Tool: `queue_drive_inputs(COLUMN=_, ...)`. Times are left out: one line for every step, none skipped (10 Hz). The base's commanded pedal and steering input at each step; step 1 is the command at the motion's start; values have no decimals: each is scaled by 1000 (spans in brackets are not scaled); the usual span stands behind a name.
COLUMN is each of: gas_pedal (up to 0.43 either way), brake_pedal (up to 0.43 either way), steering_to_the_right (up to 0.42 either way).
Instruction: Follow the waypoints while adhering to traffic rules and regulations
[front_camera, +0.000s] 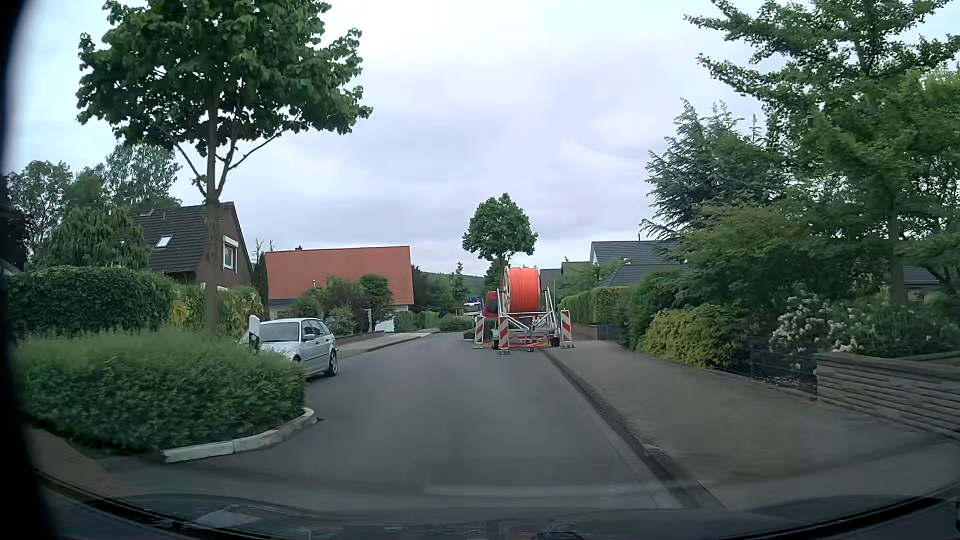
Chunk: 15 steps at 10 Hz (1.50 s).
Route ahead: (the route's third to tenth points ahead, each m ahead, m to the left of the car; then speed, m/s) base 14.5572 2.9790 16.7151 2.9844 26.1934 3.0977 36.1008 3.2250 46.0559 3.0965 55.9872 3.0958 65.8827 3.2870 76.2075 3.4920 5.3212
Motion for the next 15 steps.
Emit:
queue_drive_inputs(gas_pedal=47, brake_pedal=0, steering_to_the_right=-17)
queue_drive_inputs(gas_pedal=0, brake_pedal=0, steering_to_the_right=-20)
queue_drive_inputs(gas_pedal=0, brake_pedal=0, steering_to_the_right=-20)
queue_drive_inputs(gas_pedal=0, brake_pedal=0, steering_to_the_right=-18)
queue_drive_inputs(gas_pedal=0, brake_pedal=0, steering_to_the_right=-18)
queue_drive_inputs(gas_pedal=0, brake_pedal=6, steering_to_the_right=-17)
queue_drive_inputs(gas_pedal=0, brake_pedal=61, steering_to_the_right=-16)
queue_drive_inputs(gas_pedal=0, brake_pedal=116, steering_to_the_right=-19)
queue_drive_inputs(gas_pedal=0, brake_pedal=146, steering_to_the_right=-22)
queue_drive_inputs(gas_pedal=0, brake_pedal=165, steering_to_the_right=-25)
queue_drive_inputs(gas_pedal=0, brake_pedal=159, steering_to_the_right=-26)
queue_drive_inputs(gas_pedal=0, brake_pedal=152, steering_to_the_right=-27)
queue_drive_inputs(gas_pedal=0, brake_pedal=146, steering_to_the_right=-29)
queue_drive_inputs(gas_pedal=0, brake_pedal=146, steering_to_the_right=-31)
queue_drive_inputs(gas_pedal=0, brake_pedal=165, steering_to_the_right=-29)
